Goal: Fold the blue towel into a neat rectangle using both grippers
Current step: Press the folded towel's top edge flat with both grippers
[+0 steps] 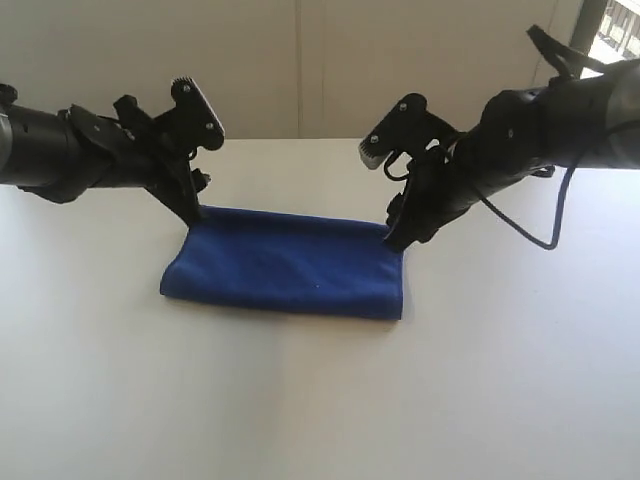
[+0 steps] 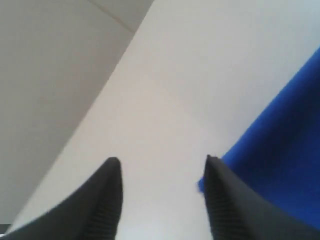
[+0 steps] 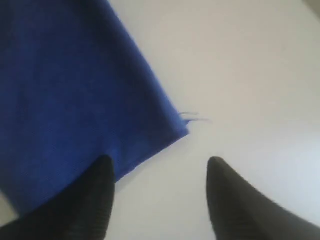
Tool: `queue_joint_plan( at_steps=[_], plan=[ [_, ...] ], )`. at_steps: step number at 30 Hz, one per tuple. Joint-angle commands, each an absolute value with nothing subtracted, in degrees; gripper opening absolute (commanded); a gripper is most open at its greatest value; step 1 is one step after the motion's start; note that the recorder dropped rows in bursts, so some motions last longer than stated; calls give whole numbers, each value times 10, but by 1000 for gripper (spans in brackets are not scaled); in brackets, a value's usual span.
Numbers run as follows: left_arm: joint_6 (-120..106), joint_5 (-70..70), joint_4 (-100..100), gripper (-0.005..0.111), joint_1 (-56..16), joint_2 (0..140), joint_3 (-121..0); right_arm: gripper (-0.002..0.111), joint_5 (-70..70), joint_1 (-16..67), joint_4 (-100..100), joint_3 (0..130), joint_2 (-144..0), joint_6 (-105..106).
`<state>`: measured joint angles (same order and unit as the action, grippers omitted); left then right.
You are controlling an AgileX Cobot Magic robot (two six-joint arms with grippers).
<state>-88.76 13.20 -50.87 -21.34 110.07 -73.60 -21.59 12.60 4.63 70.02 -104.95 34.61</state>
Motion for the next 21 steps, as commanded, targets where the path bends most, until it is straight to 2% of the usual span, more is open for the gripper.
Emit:
queue_joint_plan(
  at_steps=[1, 2, 4, 8, 11, 15, 21],
  plan=[
    [-884, -70, -627, 13, -216, 1067, -731, 26, -312, 120, 151, 701, -1043, 348],
    [-884, -105, -610, 1, -213, 1067, -731, 15, -318, 120, 175, 701, -1048, 357],
    [-820, -149, -579, 0, -212, 1067, -731, 0, -323, 120, 248, 702, -1056, 403],
    [-541, -249, -358, 0, -189, 1085, -747, 0, -355, 120, 386, 708, -1084, 509],
    [-372, -357, -182, 0, -178, 1107, -783, 0, -397, 120, 418, 729, -1114, 527],
    [-362, -374, -163, 0, -179, 1132, -819, 0, -392, 127, 418, 757, -1143, 527],
    [-362, -322, -164, 0, -184, 1160, -830, 0, -395, 127, 404, 768, -1185, 525]
  ],
)
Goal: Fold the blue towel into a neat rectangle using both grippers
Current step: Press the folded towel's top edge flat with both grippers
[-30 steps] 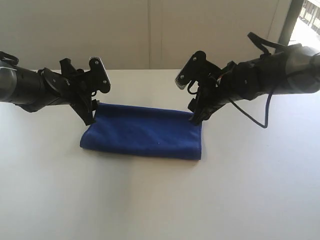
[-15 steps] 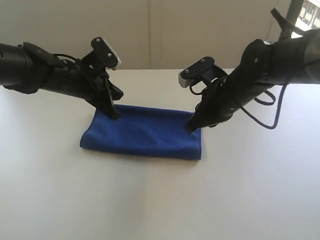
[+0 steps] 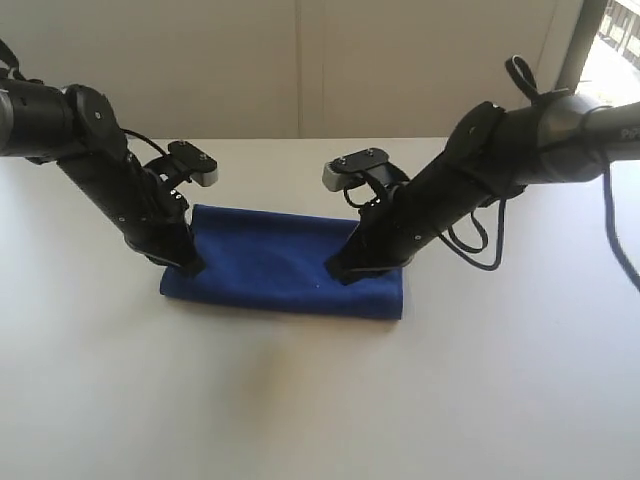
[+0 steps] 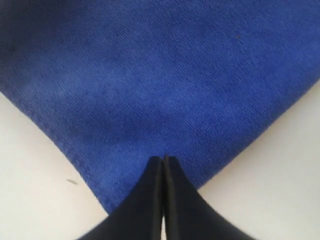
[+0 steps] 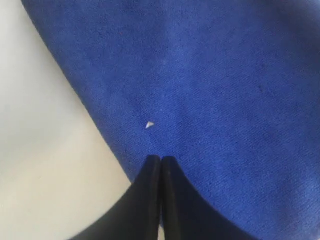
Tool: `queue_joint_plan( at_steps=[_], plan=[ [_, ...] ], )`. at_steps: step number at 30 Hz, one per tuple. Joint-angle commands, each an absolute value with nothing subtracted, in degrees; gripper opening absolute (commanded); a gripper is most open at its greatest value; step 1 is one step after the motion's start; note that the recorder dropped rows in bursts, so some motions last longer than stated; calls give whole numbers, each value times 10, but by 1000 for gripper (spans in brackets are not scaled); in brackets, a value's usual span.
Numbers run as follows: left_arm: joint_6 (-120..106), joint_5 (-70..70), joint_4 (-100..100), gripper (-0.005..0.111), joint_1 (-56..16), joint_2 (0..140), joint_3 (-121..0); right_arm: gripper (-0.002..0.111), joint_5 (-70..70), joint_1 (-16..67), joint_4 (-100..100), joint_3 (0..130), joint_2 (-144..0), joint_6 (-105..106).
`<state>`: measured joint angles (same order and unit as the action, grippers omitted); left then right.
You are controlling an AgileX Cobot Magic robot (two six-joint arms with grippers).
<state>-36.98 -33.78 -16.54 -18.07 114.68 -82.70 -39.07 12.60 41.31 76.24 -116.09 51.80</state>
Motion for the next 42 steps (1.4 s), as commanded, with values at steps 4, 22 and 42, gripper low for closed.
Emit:
queue_joint_plan(
  at_steps=[4, 22, 42],
  plan=[
    [-362, -325, -160, 0, -184, 1181, -830, 0, -403, 127, 397, 768, -1200, 524],
    [-363, -442, -159, 0, -184, 1194, -827, 0, -457, 127, 259, 767, -1201, 445],
    [-383, -327, -236, 0, -184, 1164, -893, 0, -398, 109, 263, 909, -1183, 427]
  ],
)
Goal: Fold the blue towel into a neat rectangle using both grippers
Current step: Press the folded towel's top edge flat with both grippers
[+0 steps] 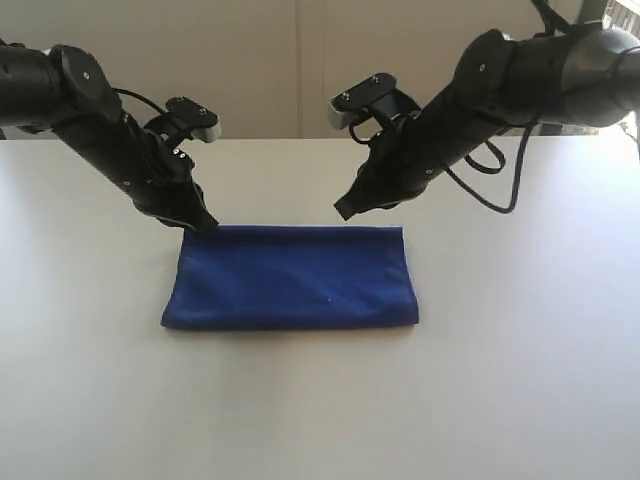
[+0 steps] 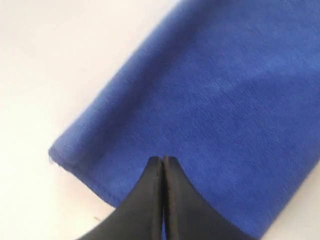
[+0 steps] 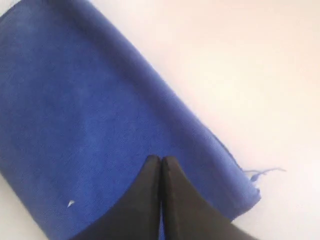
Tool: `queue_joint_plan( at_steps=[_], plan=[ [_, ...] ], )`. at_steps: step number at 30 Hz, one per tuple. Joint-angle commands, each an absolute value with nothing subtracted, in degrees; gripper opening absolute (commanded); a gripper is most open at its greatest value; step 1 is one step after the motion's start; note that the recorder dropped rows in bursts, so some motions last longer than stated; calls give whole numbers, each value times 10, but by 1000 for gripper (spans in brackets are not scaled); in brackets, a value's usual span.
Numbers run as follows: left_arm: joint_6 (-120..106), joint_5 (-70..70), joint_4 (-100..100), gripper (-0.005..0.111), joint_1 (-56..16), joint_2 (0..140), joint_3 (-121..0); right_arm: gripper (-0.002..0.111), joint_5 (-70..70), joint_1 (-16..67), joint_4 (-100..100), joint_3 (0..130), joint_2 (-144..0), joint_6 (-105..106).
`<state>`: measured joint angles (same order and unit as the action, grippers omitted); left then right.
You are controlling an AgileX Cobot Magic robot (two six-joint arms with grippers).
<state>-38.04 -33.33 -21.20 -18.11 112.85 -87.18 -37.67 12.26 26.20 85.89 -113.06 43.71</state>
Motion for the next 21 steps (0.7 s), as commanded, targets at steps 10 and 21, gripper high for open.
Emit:
queue_joint_plan(
  at_steps=[10, 21],
  plan=[
    [-386, -275, -244, 0, -184, 1247, -930, 0, -436, 80, 272, 991, -1295, 403],
    [-389, -250, -229, 0, -178, 1254, -930, 0, -385, 57, 267, 993, -1313, 397]
  ],
)
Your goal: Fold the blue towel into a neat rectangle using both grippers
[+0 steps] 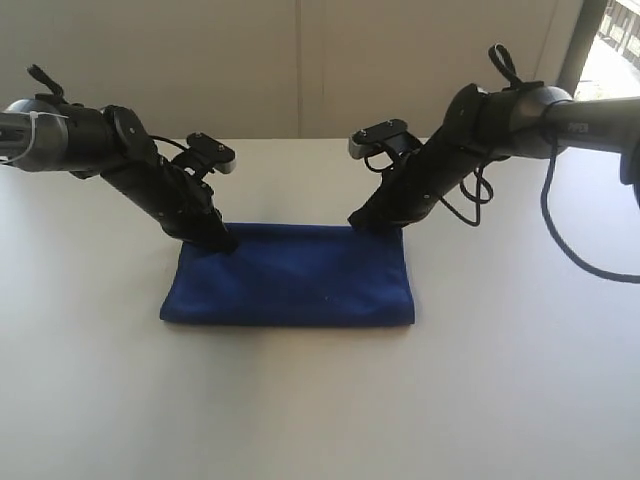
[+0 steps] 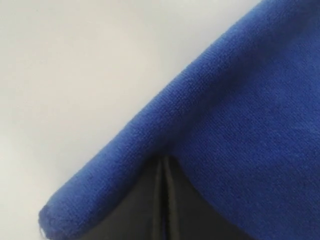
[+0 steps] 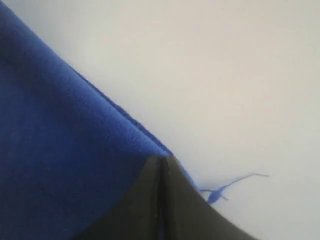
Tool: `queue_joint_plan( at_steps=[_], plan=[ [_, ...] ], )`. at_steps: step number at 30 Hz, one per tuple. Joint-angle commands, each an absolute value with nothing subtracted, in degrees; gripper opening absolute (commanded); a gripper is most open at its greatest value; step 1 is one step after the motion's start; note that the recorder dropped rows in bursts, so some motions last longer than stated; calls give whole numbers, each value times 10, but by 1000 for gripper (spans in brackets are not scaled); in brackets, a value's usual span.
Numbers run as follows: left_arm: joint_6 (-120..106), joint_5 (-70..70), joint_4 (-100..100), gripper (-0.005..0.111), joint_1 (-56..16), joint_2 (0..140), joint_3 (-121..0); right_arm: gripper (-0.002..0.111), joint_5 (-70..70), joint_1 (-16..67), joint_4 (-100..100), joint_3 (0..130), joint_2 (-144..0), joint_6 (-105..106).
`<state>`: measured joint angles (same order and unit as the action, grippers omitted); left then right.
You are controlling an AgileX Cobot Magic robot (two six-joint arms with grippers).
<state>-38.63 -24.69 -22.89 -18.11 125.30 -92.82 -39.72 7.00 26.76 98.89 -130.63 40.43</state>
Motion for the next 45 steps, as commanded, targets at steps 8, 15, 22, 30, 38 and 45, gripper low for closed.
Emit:
queue_joint_plan(
  at_steps=[8, 15, 22, 30, 38, 45],
  plan=[
    [-386, -288, -231, 0, -171, 1266, -930, 0, -392, 50, 267, 993, -1343, 383],
    [-386, -322, -231, 0, -170, 1284, -927, 0, -397, 50, 244, 993, -1343, 383],
    [-389, -245, -266, 0, -171, 1246, -928, 0, -403, 50, 244, 993, -1343, 383],
    [-396, -217, -266, 0, -143, 1275, -928, 0, -403, 50, 244, 993, -1343, 383],
    [-393, -218, -278, 0, -138, 1251, -928, 0, -379, 50, 244, 993, -1319, 383],
    [-393, -242, -280, 0, -137, 1148, -927, 0, -354, 49, 232, 993, -1214, 387]
  ],
)
